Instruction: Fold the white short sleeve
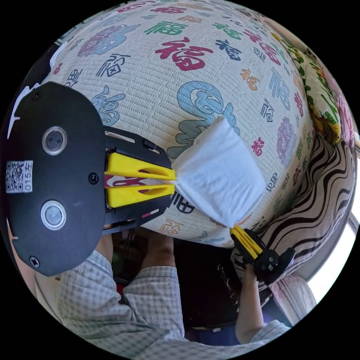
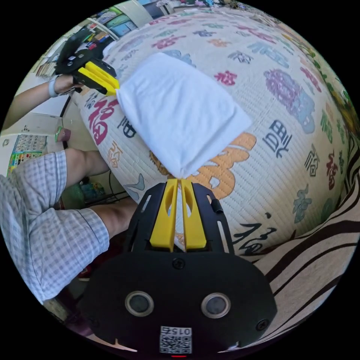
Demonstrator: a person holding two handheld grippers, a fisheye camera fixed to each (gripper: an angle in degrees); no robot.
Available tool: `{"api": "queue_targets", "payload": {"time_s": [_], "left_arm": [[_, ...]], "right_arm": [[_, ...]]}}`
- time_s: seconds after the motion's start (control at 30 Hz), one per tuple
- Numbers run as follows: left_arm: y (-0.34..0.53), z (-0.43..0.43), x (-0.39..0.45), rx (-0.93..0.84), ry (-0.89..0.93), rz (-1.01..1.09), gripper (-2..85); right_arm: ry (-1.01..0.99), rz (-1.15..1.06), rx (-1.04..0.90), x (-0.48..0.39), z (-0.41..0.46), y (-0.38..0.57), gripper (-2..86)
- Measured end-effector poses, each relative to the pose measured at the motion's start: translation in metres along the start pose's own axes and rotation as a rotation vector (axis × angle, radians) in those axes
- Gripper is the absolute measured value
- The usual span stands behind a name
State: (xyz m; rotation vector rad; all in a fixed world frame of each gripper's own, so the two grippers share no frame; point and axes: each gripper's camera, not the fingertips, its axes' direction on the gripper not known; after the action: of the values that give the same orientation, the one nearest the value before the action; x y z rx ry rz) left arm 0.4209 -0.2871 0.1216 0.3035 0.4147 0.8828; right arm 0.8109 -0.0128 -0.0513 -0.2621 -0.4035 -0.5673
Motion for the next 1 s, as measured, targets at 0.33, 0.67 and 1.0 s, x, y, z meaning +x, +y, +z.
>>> {"api": "queue_targets", "payload": {"time_s": [0.33,0.67,1.0], "left_arm": [[0.018,-0.04,0.007,0.058,0.041,-0.141,1.7],[0.004,0.015,0.011,-0.083,0.036,-0.131,0.5],[0.04,-0.068,-0.045,0.171,0.103,-0.425,6.5]], "right_arm": [[-0.038,0.193,0.204,0.021,-0.028,0.012,0.0],[-0.209,0.206,0.14,0.04,0.03,-0.026,-0.7],[-0.164,0.497,0.363,0.141,-0.009,-0.007,4.2]]}}
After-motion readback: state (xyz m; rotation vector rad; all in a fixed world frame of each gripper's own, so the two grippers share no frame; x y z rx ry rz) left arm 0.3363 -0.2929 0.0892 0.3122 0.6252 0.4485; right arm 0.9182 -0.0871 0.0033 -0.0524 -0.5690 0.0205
